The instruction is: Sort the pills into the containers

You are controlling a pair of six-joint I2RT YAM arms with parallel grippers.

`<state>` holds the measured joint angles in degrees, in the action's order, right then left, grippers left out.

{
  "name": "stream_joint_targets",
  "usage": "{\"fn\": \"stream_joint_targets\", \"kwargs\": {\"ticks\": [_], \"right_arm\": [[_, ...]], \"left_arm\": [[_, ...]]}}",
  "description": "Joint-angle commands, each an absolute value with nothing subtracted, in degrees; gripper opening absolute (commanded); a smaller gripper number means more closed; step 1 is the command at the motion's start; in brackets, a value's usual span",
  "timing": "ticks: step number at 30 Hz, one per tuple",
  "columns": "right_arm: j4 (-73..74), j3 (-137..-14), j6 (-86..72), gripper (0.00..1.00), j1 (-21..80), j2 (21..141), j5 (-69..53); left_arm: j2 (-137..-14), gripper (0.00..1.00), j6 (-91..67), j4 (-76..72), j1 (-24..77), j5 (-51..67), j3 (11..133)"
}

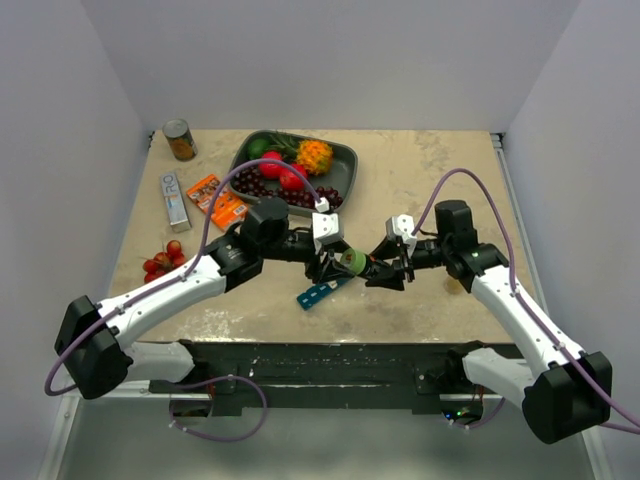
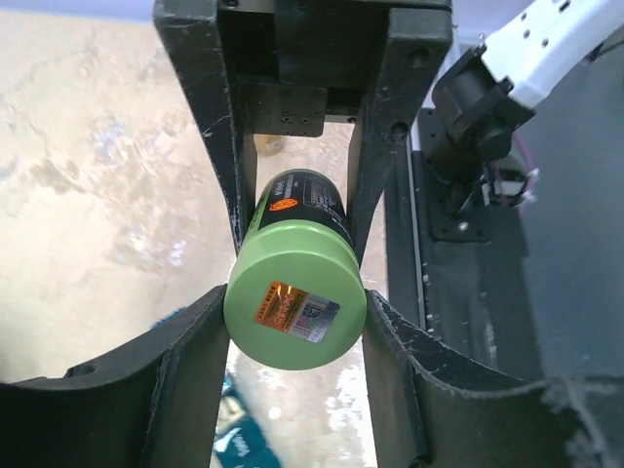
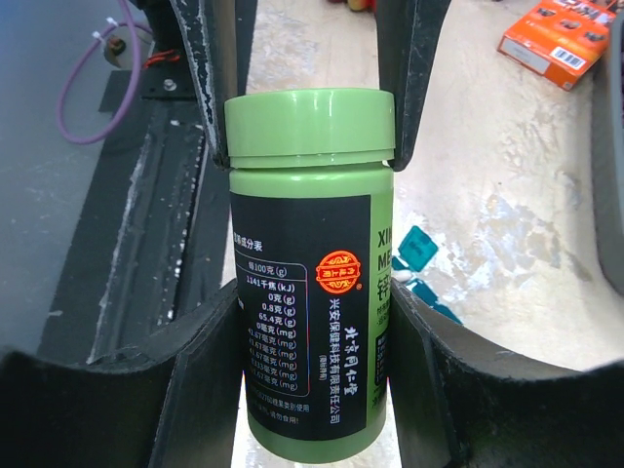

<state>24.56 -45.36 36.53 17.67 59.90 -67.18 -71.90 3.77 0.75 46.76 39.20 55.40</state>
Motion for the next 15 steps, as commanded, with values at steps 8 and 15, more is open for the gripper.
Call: {"fn": "stream_joint_targets", "kwargs": {"ticks": [8,15], "right_arm": [[21.53,-46.41,37.00,0.00,17.40,58.89,-66.62],[21.71,-46.41,37.09,0.00,17.32,58.97,-66.18]], "left_arm": [[-66.19,1.00,0.37,-16.95,46.76,36.30,50.99],[-59.07,1.00,-25.90,-19.09,46.76,30.35,48.24]]}}
